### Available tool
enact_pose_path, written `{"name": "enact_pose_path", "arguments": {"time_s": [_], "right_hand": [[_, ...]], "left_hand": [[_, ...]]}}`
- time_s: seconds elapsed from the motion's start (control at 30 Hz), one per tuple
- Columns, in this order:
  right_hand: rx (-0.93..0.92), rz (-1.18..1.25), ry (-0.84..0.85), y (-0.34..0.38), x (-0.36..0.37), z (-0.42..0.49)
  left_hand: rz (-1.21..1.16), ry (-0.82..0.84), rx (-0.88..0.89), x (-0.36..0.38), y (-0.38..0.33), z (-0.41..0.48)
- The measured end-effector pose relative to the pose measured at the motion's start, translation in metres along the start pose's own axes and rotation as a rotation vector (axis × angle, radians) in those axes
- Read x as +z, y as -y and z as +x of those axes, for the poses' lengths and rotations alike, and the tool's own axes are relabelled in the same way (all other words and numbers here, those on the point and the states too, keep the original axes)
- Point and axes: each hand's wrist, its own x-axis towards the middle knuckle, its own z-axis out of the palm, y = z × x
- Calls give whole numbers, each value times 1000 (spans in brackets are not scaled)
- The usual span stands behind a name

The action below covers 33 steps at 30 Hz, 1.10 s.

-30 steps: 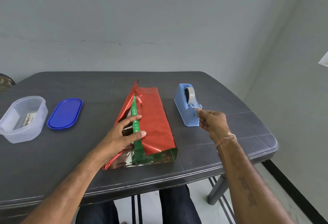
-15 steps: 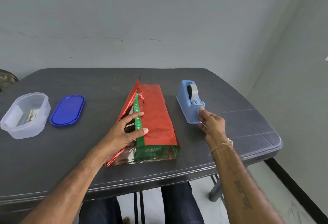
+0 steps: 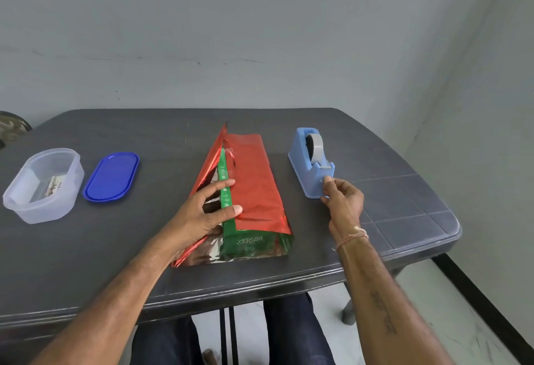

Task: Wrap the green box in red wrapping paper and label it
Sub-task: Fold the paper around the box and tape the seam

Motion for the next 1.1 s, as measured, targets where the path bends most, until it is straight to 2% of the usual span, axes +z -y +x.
{"name": "enact_pose_path", "arguments": {"time_s": [0.17, 0.27, 0.4, 0.57, 0.67, 0.73, 0.83, 1.1], "right_hand": [[23, -125, -75, -2, 2, -5], [93, -74, -6, 3, -5, -10], [108, -14, 309, 21, -15, -39], [-147, -216, 830, 63, 11, -73], [-295, -435, 1038, 84, 36, -76], [-368, -580, 1114, 89, 50, -73], [-385, -718, 1189, 88, 66, -65], [-338, -757, 1319, 89, 83, -62]], "left_hand": [[-29, 9, 8, 1, -5, -4], [-29, -1, 3, 1, -6, -5], [-2, -6, 17, 3, -9, -6], [3, -10, 16, 1, -9, -8], [-78, -6, -3, 1, -8, -8], [-99, -1, -15, 1, -7, -8], [-105, 7, -28, 1, -5, -6], [-76, 15, -23, -2, 0, 0]]}}
